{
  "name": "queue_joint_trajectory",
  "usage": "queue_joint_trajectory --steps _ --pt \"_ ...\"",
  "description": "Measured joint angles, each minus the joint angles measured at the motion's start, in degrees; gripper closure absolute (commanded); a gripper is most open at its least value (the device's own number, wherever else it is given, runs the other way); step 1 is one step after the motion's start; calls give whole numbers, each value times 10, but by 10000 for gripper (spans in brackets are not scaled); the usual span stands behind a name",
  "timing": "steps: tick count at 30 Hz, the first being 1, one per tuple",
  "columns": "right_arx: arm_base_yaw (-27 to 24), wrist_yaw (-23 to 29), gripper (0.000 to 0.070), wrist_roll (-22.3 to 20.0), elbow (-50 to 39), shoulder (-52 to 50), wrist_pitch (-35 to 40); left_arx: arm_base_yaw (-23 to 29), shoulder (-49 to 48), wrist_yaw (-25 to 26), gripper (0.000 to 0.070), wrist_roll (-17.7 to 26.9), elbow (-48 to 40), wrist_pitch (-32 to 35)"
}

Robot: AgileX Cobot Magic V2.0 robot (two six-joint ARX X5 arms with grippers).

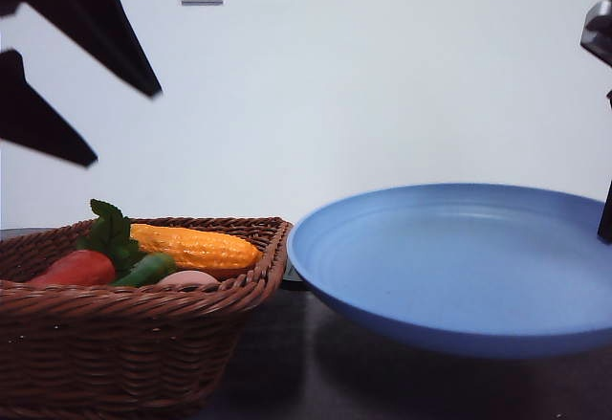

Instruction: Transfer egg from basket to plate and serve

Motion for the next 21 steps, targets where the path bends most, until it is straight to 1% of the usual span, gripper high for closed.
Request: queue_joint_trajectory --steps 5,10,15,21 --pt "0 0 700 0 0 -5 -1 -41 63 -25 271 -15 12 -1" --pt "0 1 700 0 0 -5 -4 -59 133 -74 271 -18 30 -1" --pt "0 1 700 0 0 -5 -4 -59 189 -79 271 -18 45 15" --pt "0 1 700 0 0 -5 -4 -59 230 -73 271 -21 45 31"
